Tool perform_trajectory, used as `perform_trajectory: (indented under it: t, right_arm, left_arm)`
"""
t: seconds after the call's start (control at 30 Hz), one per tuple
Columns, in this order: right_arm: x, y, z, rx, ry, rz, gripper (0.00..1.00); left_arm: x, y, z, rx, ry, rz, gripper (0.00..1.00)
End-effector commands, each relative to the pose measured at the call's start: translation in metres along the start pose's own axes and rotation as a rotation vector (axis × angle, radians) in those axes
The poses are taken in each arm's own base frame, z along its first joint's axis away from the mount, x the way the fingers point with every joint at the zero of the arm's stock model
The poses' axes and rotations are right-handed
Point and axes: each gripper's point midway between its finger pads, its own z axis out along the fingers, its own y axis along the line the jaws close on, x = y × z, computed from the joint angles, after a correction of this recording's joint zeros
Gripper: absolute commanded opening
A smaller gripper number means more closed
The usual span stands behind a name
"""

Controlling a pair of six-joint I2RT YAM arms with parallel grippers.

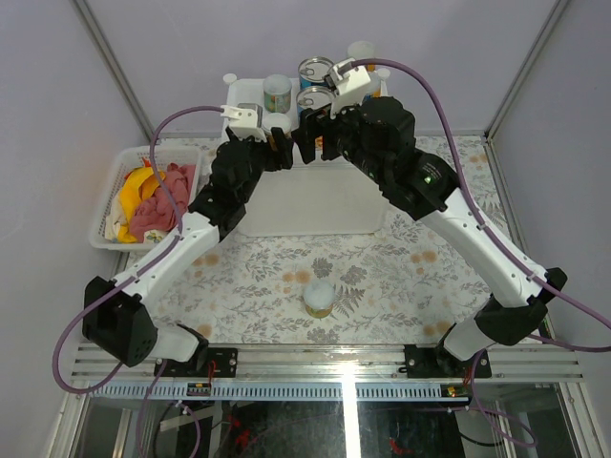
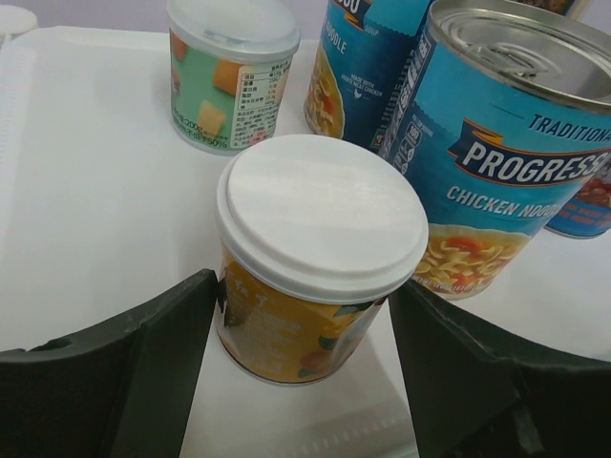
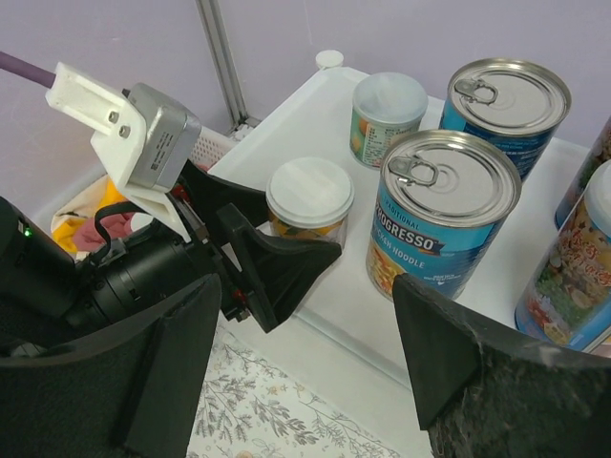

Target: Place and organize the canned foods onto the counter

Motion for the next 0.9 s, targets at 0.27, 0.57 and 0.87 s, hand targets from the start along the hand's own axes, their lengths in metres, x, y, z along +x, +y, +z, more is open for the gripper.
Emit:
perform_trajectory:
  t: [0.27, 0.57, 0.87]
  right_arm:
    - [-0.030, -0.009, -0.021, 0.033, -0.105, 0.010, 0.79]
    - [-0.028, -0.011, -0.026, 0.039, -0.102, 0.013, 0.79]
    - [-0.027, -0.013, -0.030, 0.043, -0.097, 0.010, 0.79]
  left_arm:
    - [-0.028, 0.014, 0.018, -0.074, -0.084, 0.000, 0.70]
    - [-0.031, 0.020, 0.026, -0.078, -0.093, -0.010, 0.70]
    - [-0.035, 0.015, 0.030, -0.046, -0.099, -0.008, 0.71]
